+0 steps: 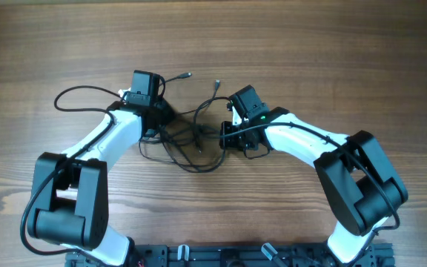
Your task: Untangle cables
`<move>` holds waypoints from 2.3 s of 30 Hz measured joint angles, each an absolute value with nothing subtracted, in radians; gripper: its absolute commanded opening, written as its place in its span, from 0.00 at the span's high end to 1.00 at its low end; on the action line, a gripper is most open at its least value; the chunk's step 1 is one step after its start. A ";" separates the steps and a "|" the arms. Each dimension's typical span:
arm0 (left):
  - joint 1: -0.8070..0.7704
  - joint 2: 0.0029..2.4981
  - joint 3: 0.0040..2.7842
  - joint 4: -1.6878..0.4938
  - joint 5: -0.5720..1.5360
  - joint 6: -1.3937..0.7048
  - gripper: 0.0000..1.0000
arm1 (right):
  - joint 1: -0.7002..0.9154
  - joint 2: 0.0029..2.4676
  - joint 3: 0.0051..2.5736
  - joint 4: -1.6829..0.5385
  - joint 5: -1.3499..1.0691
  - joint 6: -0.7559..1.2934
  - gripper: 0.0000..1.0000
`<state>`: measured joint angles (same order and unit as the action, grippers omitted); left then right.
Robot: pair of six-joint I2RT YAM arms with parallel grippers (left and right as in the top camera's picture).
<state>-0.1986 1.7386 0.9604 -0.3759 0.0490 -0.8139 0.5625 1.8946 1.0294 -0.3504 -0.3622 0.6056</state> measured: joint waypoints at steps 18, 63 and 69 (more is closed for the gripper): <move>-0.199 1.739 0.960 -0.359 0.049 -0.814 0.53 | 0.562 1.895 1.029 -0.350 -0.362 0.605 0.96; 0.107 1.427 0.960 -0.362 0.353 -0.825 0.96 | 0.562 1.895 1.030 -0.351 -0.362 0.606 0.96; 0.108 1.427 0.959 -0.238 0.516 -0.814 0.96 | 0.562 1.895 1.030 -0.352 -0.361 0.606 0.96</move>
